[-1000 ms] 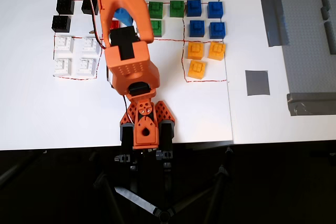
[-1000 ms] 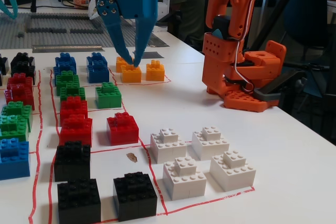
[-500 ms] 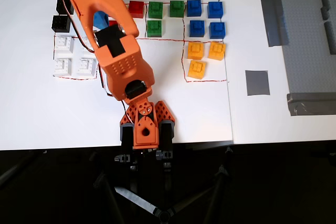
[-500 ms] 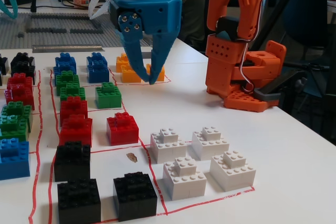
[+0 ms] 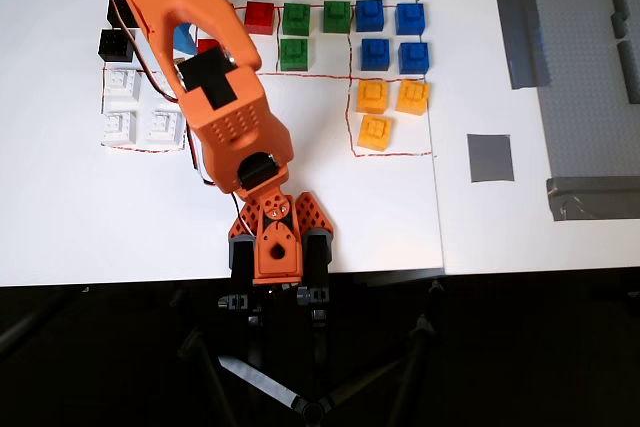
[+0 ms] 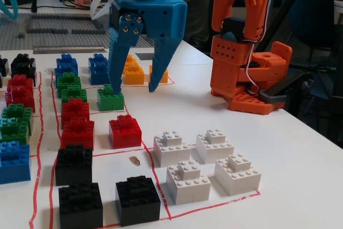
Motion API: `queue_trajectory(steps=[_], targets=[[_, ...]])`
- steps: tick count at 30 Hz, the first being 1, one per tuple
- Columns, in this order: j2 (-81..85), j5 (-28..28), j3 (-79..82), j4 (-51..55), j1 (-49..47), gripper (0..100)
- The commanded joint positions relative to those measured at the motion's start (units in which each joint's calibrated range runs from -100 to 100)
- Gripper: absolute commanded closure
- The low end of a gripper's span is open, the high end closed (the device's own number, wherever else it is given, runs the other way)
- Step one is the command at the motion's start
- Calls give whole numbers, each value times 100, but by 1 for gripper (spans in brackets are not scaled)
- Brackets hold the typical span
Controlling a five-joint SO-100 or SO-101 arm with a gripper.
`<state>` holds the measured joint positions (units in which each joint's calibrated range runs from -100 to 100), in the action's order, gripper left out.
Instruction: Grab the block and put it in the grey marker
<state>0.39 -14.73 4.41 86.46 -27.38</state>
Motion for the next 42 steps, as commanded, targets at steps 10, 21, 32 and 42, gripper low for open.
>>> queue_trajectory(steps=[10,21,32,42], targets=[[39,122,-200,-409,-8,71],[-411,112,-155,-417,100,72],[-877,161,-445,-474,308,72],[-1257,186,-672,-605,392,71]])
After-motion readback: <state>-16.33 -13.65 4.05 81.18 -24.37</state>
